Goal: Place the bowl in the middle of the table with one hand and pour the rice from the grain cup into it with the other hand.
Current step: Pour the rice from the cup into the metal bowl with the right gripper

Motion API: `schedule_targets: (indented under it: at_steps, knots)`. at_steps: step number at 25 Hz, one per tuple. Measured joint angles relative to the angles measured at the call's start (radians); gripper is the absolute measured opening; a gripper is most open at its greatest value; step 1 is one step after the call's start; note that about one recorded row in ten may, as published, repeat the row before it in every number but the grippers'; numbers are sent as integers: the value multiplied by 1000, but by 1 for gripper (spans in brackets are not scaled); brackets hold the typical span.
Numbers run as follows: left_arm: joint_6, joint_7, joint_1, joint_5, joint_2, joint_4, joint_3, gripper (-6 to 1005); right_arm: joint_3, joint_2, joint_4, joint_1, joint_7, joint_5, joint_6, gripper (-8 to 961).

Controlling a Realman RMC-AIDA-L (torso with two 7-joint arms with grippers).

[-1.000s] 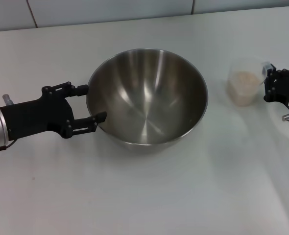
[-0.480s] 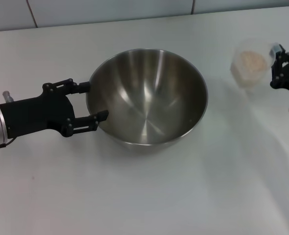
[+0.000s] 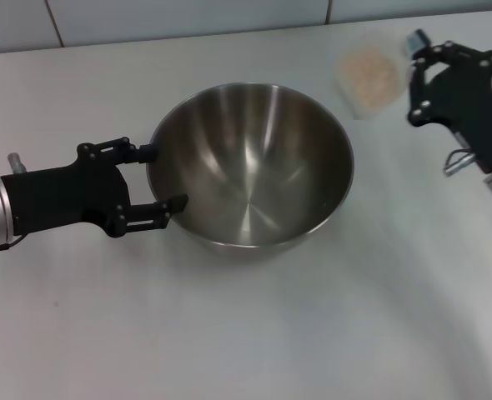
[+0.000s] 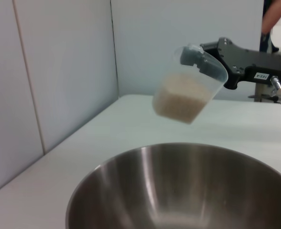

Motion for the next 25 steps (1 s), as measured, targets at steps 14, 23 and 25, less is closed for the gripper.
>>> schedule_targets:
  at_steps: [14, 23, 25]
  knots:
    - [0, -42, -17, 26, -2, 38, 15, 795, -83, 7, 240, 5, -1032, 0, 91, 6]
    - [0, -53, -25, 28, -1, 47, 21, 795, -85, 9, 306, 1, -1385, -67, 106, 7]
    - [0, -60, -28, 35, -1, 48, 21, 796, -85, 9, 308, 1, -1426, -75, 107, 7]
